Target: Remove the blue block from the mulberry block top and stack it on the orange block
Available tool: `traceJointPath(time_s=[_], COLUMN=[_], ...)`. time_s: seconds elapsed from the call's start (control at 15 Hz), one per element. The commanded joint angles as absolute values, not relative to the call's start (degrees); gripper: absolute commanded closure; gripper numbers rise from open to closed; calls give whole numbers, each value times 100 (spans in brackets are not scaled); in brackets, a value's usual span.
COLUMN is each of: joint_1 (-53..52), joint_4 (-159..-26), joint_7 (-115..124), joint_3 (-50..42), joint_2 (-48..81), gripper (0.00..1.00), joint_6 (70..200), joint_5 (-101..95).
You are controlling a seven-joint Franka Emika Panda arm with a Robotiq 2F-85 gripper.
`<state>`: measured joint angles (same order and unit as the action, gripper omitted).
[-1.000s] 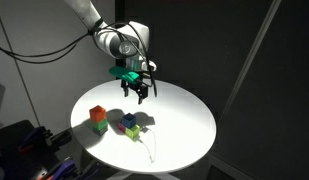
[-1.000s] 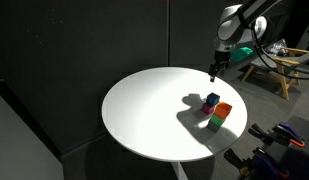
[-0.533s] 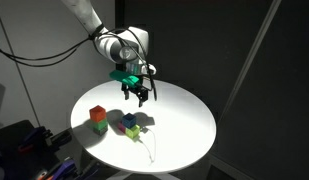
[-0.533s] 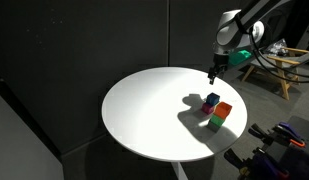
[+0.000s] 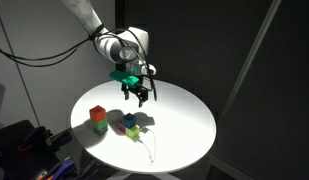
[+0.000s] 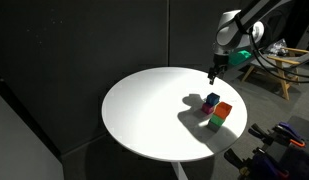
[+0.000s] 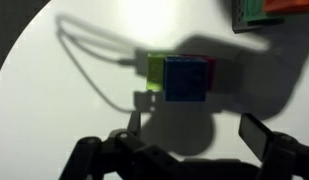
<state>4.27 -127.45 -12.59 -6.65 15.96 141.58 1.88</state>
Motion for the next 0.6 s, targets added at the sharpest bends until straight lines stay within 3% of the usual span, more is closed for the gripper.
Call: traceJointPath(time_s=[0.0, 0.53], joint_1=[553, 518], joint_4=[-12727, -12763], joint_7=[-1216, -1091], joint_3=[-539, -518], joint_2=[1650, 1902], gripper=[0, 0], joint_6=[14183, 14501], joint_5=[141, 47])
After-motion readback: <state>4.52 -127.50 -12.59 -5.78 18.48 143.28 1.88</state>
